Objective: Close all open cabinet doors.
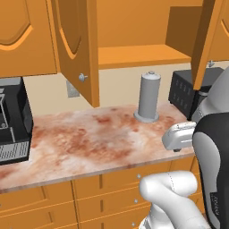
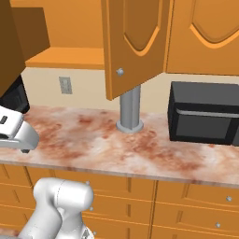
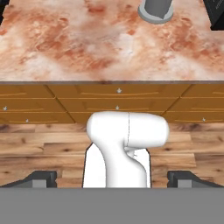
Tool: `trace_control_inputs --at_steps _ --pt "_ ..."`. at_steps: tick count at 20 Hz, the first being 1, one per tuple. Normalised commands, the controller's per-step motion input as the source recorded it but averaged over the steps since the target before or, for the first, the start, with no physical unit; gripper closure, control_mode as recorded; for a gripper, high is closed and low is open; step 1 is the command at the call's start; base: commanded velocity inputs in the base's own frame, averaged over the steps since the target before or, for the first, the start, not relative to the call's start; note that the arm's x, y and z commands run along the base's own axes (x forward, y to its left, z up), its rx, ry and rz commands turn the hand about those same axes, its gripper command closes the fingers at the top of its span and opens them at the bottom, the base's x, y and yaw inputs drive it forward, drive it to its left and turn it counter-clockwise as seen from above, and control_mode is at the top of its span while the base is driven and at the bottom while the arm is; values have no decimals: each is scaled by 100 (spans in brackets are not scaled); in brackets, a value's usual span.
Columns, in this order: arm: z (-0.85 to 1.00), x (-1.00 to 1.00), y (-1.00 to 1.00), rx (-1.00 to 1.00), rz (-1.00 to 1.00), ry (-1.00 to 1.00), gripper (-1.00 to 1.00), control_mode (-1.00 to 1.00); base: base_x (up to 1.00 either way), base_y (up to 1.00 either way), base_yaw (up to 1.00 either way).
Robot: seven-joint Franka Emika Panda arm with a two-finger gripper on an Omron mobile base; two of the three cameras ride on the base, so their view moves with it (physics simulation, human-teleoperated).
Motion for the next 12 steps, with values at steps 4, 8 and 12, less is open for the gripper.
trace_control_inputs --at_steps 4,8,12 --pt "0 0 0 0 0 0 -100 -100 0 0 0" --pt "0 -11 -16 0 0 -7 -100 -100 0 0 0" --pt "14 55 -26 6 -1 -23 -100 -100 0 0 0"
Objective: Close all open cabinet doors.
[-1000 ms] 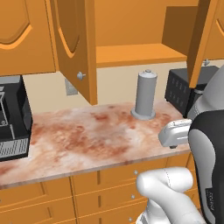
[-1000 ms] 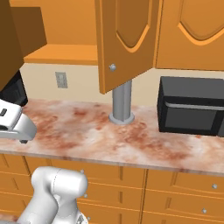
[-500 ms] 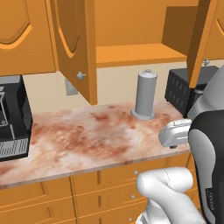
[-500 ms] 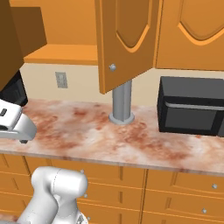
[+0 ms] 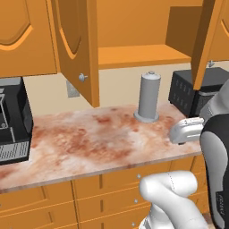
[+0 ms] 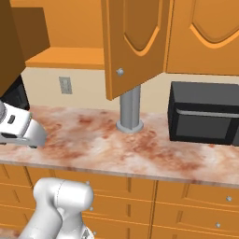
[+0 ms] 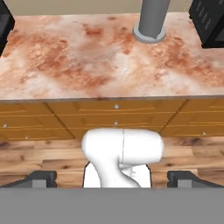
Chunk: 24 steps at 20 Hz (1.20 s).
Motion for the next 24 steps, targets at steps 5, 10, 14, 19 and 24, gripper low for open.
trace_control_inputs --at_steps 5,10,14,19,24 --pt "9 83 -98 39 0 -17 -100 -100 0 0 0" --pt "10 24 -99 55 0 -4 -100 -100 0 0 0" --pt "4 32 -97 46 0 -1 -100 -100 0 0 0" --pt "16 45 -92 37 5 -1 -100 -100 0 0 0" --pt "11 63 -79 23 19 -3 -100 -100 0 0 0"
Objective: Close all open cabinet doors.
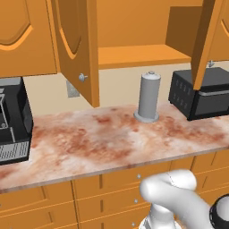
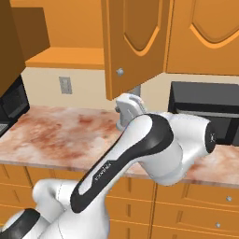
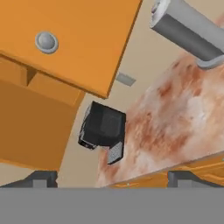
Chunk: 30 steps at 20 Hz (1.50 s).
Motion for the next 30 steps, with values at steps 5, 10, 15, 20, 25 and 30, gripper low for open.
trace_control_inputs --at_steps 5,10,15,20,25,30 --pt "80 73 -64 44 2 0 -100 -100 0 0 0" --pt "71 87 -46 27 0 0 -100 -100 0 0 0" --pt "5 79 -21 2 4 0 -100 -100 0 0 0" --pt "3 -1 40 -11 10 3 -100 -100 0 0 0" --pt "9 -3 66 -14 3 0 -100 -100 0 0 0" --pt "0 10 46 0 -3 0 -100 -100 0 0 0"
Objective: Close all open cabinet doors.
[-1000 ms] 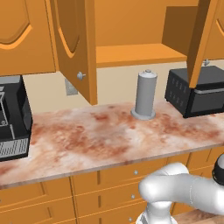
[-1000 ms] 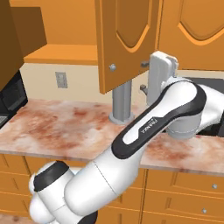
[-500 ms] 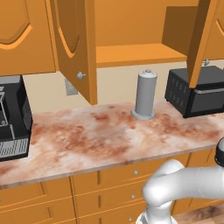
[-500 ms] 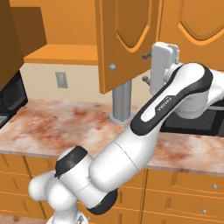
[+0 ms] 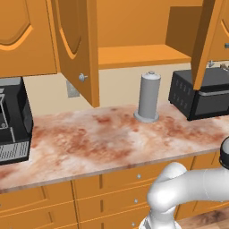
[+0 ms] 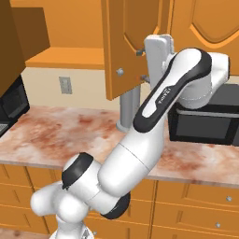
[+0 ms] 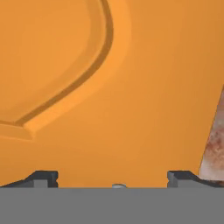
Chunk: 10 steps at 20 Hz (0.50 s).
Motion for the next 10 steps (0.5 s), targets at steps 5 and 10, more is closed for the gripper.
trace_control_inputs --at_steps 5,10 --pt "-14 0 61 0 -4 -5 -100 -100 0 0 0" --pt "-2 25 51 1 -7 0 -100 -100 0 0 0"
